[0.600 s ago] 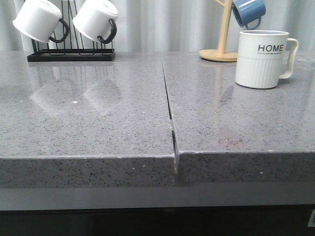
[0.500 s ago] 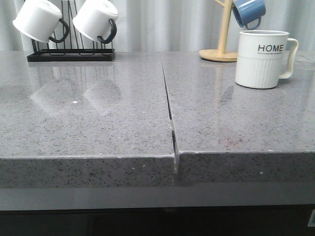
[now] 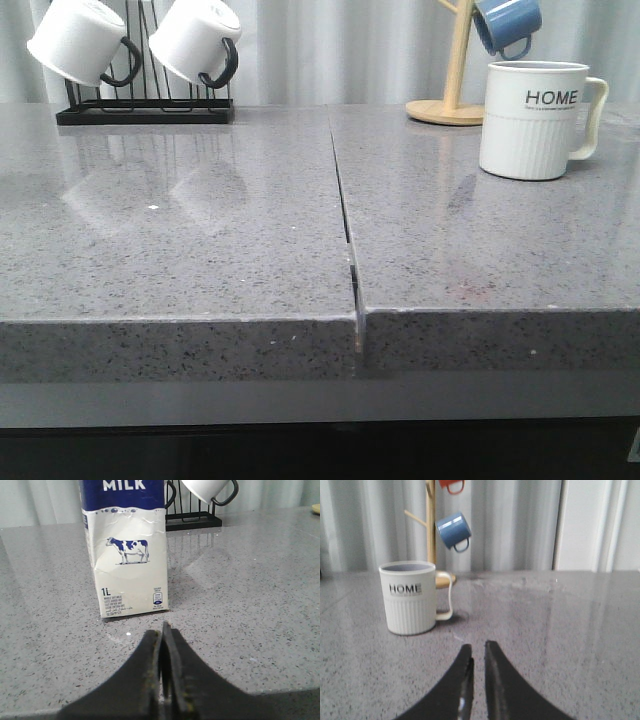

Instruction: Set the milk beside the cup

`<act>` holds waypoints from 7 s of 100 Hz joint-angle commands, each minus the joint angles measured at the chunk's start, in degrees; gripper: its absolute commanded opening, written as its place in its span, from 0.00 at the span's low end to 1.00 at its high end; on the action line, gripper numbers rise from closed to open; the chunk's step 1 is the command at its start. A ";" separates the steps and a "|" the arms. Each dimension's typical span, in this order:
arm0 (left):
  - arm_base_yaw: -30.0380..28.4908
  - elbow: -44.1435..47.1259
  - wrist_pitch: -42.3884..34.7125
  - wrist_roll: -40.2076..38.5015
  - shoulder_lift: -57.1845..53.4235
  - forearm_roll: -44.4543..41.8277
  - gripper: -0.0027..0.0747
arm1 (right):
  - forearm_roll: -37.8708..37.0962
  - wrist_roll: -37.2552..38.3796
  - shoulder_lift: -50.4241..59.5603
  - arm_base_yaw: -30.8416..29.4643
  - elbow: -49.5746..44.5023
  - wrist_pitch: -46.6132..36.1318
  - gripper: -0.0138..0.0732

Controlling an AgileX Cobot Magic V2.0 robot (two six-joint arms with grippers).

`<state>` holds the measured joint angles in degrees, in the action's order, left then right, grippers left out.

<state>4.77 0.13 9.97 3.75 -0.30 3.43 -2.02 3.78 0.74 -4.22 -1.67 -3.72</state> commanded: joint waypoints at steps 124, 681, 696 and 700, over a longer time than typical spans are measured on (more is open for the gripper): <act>0.02 2.35 -4.60 -0.23 -1.79 0.00 0.01 | -5.34 7.19 -61.12 2.36 25.04 -26.61 0.58; -4.69 -28.51 -8.83 -4.48 43.14 -1.78 0.85 | -8.85 10.89 -8.42 25.64 11.15 6.05 0.11; -4.69 -30.65 -11.13 -4.48 47.78 -1.61 0.85 | -8.85 10.89 -8.42 25.64 11.15 6.05 0.11; -4.69 -31.25 -11.51 -4.48 49.25 -1.61 0.85 | -8.85 10.89 -8.42 25.64 11.15 6.05 0.11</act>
<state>0.16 -28.05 4.10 0.00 46.96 1.25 -10.65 14.52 -7.20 21.72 7.95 6.33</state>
